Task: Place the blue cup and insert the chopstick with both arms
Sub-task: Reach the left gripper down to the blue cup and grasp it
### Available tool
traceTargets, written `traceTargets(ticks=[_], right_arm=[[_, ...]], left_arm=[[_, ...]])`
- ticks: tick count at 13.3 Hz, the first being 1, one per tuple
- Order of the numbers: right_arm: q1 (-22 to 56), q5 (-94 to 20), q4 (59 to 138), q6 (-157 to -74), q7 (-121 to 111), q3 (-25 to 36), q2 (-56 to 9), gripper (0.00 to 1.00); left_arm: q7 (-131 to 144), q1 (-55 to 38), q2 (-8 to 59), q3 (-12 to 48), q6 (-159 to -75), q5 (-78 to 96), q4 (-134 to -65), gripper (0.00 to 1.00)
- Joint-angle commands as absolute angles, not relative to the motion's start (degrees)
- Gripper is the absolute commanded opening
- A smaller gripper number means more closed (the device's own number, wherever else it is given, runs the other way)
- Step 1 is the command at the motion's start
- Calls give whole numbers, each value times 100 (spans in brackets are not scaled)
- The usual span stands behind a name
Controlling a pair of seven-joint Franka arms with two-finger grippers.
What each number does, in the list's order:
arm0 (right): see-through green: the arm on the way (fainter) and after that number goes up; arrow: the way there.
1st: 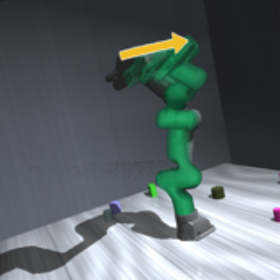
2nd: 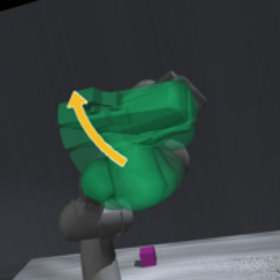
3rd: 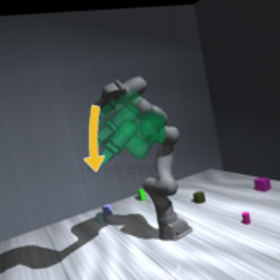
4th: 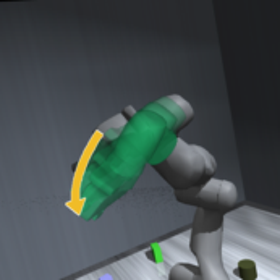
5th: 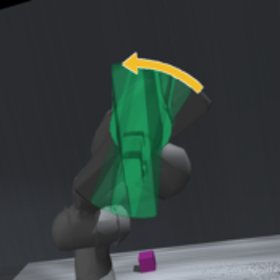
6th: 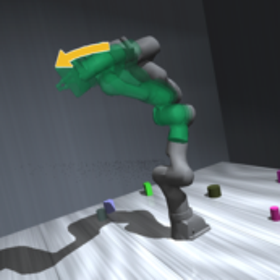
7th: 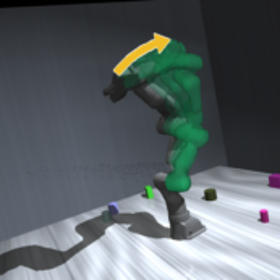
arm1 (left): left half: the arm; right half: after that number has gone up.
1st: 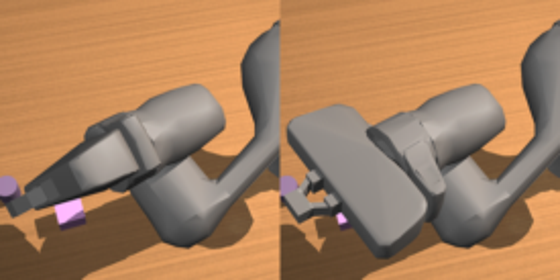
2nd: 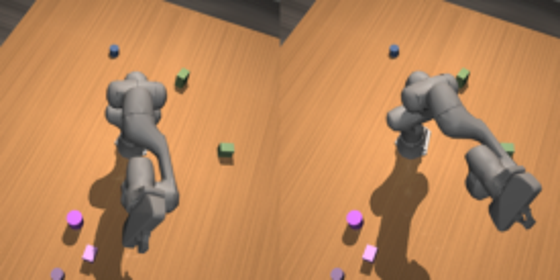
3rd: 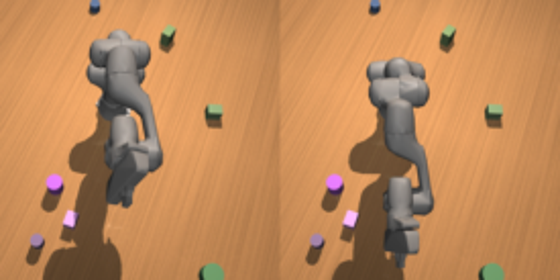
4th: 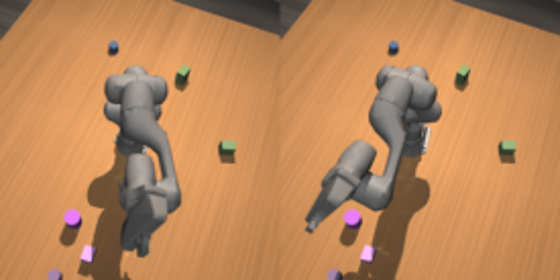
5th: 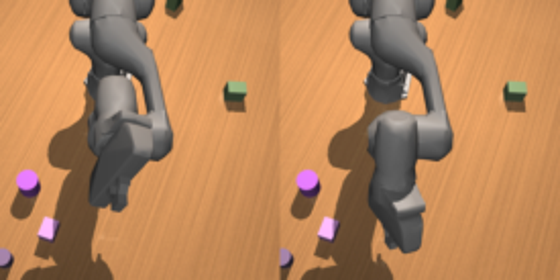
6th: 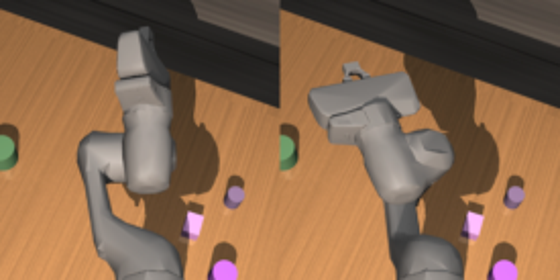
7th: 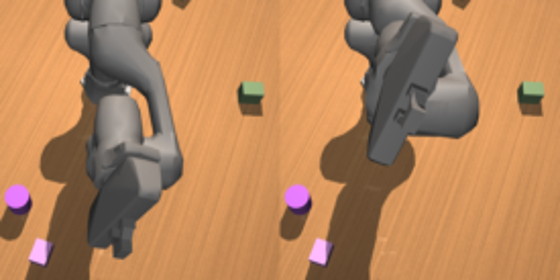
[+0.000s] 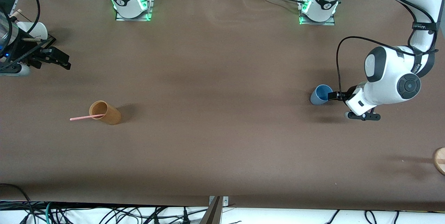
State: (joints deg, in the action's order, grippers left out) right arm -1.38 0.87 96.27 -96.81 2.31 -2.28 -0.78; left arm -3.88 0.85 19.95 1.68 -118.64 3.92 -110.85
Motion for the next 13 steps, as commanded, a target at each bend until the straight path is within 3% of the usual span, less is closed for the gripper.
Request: traceTargets(ticks=[1, 10, 11, 13], right_arm=[[-185, 88, 9694, -9686, 308, -290, -9, 100], [-185, 88, 9694, -9686, 316, -290, -9, 100], [-185, 97, 9694, -9686, 316, -290, -9, 100], [-185, 88, 9694, -9686, 316, -290, -9, 100]], left_arm=[[-466, -96, 1487, 141, -12443, 264, -11863, 100], [-475, -105, 1371, 141, -13771, 255, -12910, 100], [-475, -97, 1397, 141, -13859, 264, -12946, 96], [-475, -97, 1415, 141, -13860, 264, -12929, 31]])
